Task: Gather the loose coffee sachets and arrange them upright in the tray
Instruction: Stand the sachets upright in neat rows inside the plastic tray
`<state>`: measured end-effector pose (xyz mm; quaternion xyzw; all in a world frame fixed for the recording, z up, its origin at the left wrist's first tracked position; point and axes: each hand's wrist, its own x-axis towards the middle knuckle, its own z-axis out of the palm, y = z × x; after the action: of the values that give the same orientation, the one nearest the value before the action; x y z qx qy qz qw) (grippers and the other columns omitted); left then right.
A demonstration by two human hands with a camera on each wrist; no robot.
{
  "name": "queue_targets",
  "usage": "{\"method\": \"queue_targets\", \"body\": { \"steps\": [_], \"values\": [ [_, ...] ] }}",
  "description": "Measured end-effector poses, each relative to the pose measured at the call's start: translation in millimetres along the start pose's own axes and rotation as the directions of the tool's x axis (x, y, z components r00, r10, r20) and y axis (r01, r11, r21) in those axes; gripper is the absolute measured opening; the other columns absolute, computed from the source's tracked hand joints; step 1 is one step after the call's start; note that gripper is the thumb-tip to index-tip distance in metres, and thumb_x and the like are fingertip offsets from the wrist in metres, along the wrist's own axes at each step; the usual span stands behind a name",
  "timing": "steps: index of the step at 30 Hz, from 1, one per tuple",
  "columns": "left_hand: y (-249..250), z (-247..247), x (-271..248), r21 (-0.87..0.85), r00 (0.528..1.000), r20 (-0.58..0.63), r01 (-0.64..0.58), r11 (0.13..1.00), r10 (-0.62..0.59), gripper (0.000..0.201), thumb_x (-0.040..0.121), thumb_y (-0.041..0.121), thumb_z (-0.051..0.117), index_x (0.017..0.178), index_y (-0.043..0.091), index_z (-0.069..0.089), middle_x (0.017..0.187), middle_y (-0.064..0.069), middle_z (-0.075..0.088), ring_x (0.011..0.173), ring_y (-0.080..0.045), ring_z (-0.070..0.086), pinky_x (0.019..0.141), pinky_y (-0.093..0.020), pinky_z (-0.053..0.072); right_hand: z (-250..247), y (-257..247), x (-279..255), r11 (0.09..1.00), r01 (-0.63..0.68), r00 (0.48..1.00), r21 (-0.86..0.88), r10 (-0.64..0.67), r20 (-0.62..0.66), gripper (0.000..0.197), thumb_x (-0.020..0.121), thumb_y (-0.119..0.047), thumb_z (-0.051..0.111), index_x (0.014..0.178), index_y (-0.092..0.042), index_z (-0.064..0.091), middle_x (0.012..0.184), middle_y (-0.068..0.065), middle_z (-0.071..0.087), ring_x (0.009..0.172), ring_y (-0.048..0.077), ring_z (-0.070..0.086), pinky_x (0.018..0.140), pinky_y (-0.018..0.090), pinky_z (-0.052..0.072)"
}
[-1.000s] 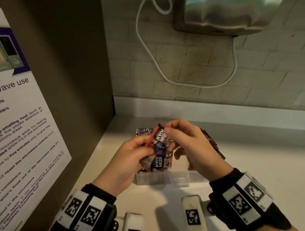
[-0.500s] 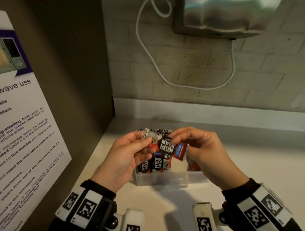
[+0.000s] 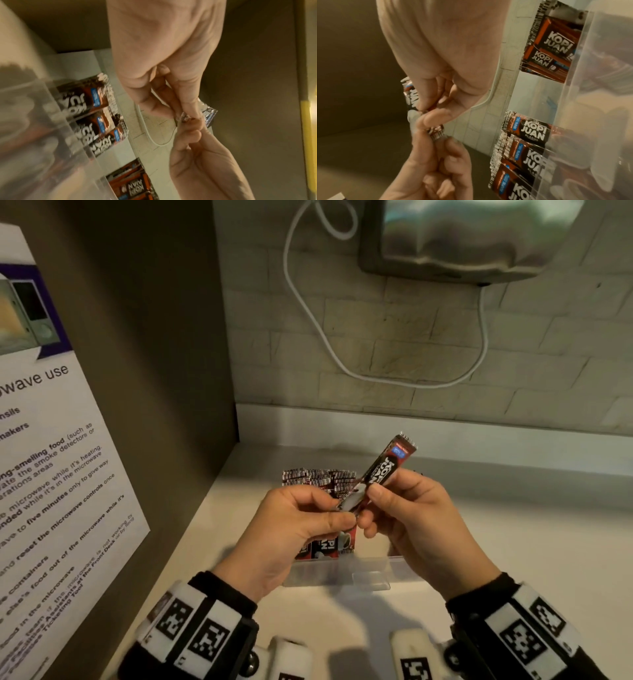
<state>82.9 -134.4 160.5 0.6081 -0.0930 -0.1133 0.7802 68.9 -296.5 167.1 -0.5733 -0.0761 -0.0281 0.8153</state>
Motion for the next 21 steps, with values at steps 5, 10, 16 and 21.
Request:
{"method": "queue_targets", "body": {
  "steps": [5,10,16,21],
  "values": [
    [2,-11,18,0.375,0.983,-0.104,-0.104,0.921,0.154,0.030,0.074,-0.002,0.076,0.084,0.026,0.072,0.088,0.008,0.072,0.082,-0.006,0.065,0.082,-0.025,0.054,-21,2,13,0.931,-0.092,0.967,-0.353,-0.001,-0.255,0.006,0.088,0.006,0.057,0.087,0.002,0.062,0.066,0.008,0.069,0.053,0.020,0.063,0.055,0.029,0.058],
    [6,-6,45,0.756,0.958,-0.038,-0.159,0.635,0.284,0.023,0.083,0.008,0.070,0.094,0.029,0.068,0.091,0.019,0.063,0.082,0.007,0.056,0.077,-0.008,0.041,-32,30,29,0.664,-0.366,0.919,-0.652,0.150,-0.364,0.010,0.086,-0.002,0.066,0.077,-0.004,0.065,0.077,0.014,0.071,0.069,0.025,0.072,0.068,0.038,0.061],
    [2,3,59,0.885,0.978,0.016,-0.111,0.452,0.209,0.030,0.082,0.019,0.073,0.111,0.025,0.070,0.091,0.013,0.063,0.090,-0.007,0.059,0.078,-0.019,0.043,-31,49,41,0.551,-0.446,0.895,-0.706,0.260,-0.363,0.021,0.079,0.008,0.069,0.069,-0.005,0.056,0.067,0.012,0.066,0.057,0.023,0.068,0.058,0.035,0.060],
    [-2,10,62,0.908,0.990,0.030,-0.086,0.409,0.141,0.031,0.078,0.018,0.077,0.108,0.025,0.073,0.099,0.009,0.071,0.092,-0.010,0.064,0.089,-0.029,0.052,-28,48,47,0.520,-0.457,0.889,-0.721,0.293,-0.352,0.018,0.073,0.007,0.076,0.083,-0.005,0.066,0.083,0.015,0.071,0.071,0.027,0.072,0.066,0.041,0.061]
  ]
}}
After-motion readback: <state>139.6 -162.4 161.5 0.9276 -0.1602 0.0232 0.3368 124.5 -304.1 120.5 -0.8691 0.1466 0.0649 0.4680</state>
